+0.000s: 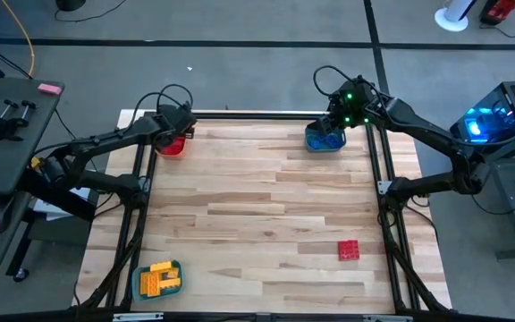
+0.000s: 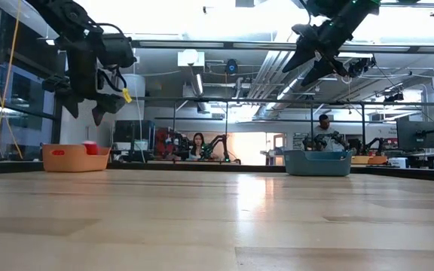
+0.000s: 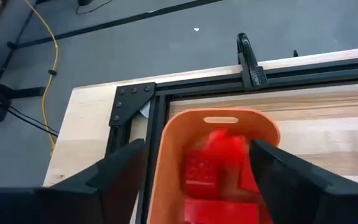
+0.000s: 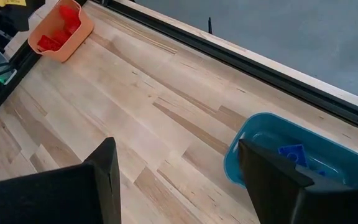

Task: Sort blocks
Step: Put the red game piece into the orange bin

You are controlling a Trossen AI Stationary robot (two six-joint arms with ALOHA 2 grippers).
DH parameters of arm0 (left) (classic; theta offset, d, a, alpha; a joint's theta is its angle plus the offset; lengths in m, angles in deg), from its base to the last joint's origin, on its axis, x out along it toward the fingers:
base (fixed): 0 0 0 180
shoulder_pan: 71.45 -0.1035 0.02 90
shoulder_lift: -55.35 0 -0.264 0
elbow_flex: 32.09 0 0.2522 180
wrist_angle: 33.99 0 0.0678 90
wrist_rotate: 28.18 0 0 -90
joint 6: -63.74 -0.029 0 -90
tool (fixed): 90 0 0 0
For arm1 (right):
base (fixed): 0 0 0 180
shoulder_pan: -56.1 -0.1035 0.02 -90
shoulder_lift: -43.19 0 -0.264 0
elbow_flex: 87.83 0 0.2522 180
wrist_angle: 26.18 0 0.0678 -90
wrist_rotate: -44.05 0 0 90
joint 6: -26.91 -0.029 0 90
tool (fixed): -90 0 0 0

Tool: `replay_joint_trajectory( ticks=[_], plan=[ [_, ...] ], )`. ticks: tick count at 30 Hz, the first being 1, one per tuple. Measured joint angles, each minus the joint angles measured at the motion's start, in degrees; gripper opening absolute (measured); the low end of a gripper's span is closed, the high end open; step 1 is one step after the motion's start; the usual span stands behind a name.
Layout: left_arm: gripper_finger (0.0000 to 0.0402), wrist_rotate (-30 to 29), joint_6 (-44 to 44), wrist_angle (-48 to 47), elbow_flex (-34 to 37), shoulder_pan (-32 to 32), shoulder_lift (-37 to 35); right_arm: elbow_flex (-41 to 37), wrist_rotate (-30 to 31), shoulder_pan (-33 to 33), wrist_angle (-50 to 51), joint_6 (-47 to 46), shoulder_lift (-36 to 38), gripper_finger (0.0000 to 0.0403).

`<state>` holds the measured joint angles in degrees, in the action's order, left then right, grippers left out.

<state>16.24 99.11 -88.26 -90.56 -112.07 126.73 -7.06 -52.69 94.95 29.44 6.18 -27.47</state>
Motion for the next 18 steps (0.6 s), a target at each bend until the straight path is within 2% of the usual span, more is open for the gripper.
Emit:
replay_joint_trajectory(
  ticks=[2,4,6,9,13,18],
  plan=[
    [0.0278,2.6,0.6,0.3,0.0,0.1,0.0,0.0,-0.1,0.0,0.1,0.0,0.0,0.021],
    [0.0279,9.4,4.2,2.9,0.0,0.4,0.0,0.0,-1.0,0.0,0.5,-0.3,0.0,0.021],
    [0.028,18.1,5.6,8.7,0.0,1.7,0.0,0.0,-3.0,0.0,1.8,-0.9,0.0,0.021],
    [0.0281,28.1,2.4,21.6,-0.1,6.5,0.9,0.0,-8.3,-0.2,6.6,-0.5,0.0,0.021],
    [0.0281,31.6,-0.5,36.8,-0.2,15.4,4.1,-0.3,-10.7,-4.3,15.1,0.0,0.0,0.021],
    [0.0282,34.4,-3.1,47.0,-0.1,22.9,11.1,-6.8,-13.5,-18.3,19.8,-4.7,1.3,0.0194]
  ],
)
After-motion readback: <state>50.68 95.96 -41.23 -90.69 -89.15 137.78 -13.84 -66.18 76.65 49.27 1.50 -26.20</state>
